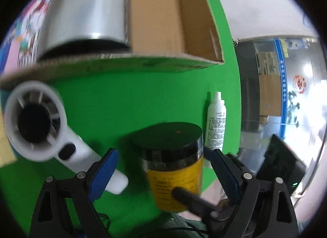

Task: Organize rigid objects
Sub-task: 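Close both grippers on the yellow-labelled jar with the black lid, then lift the jar with both grippers and carry it over the box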

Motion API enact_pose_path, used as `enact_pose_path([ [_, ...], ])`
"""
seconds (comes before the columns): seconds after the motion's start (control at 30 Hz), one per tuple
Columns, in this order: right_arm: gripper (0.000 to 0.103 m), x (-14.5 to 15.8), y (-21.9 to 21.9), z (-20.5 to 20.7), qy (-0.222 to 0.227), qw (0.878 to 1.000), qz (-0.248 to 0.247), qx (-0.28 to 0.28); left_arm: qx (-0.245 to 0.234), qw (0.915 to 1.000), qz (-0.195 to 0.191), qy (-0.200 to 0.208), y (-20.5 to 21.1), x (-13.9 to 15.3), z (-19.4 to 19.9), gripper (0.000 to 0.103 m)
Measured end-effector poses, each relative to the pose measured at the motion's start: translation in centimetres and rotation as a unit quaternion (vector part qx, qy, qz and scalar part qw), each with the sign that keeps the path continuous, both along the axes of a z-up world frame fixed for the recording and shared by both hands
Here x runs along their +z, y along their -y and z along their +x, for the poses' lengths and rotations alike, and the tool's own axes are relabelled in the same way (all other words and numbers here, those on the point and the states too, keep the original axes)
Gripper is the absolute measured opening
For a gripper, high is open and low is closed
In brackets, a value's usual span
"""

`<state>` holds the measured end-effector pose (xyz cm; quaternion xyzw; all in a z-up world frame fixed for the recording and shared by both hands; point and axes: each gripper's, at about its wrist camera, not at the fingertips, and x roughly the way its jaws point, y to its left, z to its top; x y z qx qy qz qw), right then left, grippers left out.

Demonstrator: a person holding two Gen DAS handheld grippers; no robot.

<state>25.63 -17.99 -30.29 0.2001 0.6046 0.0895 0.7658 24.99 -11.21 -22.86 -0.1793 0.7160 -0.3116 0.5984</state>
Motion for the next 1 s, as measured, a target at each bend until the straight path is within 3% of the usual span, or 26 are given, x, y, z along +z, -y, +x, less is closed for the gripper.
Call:
enact_pose_path([
  [0.2,0.085,-1.7,-0.7,0.3,-0.025,0.999,0.021,-0.001,-0.011,0.9993,-0.015,-0.031,1.4,-0.8,-0.8,0.09],
  [0.3,0.085,-2.7,-0.8,0.4,-0.033,0.998,0.049,-0.017,-0.008,0.9993,0.016,-0.034,1.9,-1.7,-1.1,0.086],
  [0.57,0.083,-2.4,-1.7,0.4,-0.033,0.998,0.035,-0.027,-0.014,0.9993,0.005,-0.034,1.9,-1.6,-1.5,0.084],
  [0.77,0.083,3.5,-2.4,1.5,0.023,0.999,0.013,-0.029,-0.009,0.9991,-0.031,0.025,0.7,4.5,0.1,0.084],
  [0.87,0.083,7.4,-2.7,3.6,0.069,0.997,0.009,-0.024,-0.003,0.9967,-0.044,0.068,0.0,8.1,1.8,0.084],
  [1.0,0.083,10.4,-2.9,7.3,0.104,0.994,0.016,-0.021,0.004,0.9916,-0.041,0.123,-0.8,11.9,4.9,0.084],
])
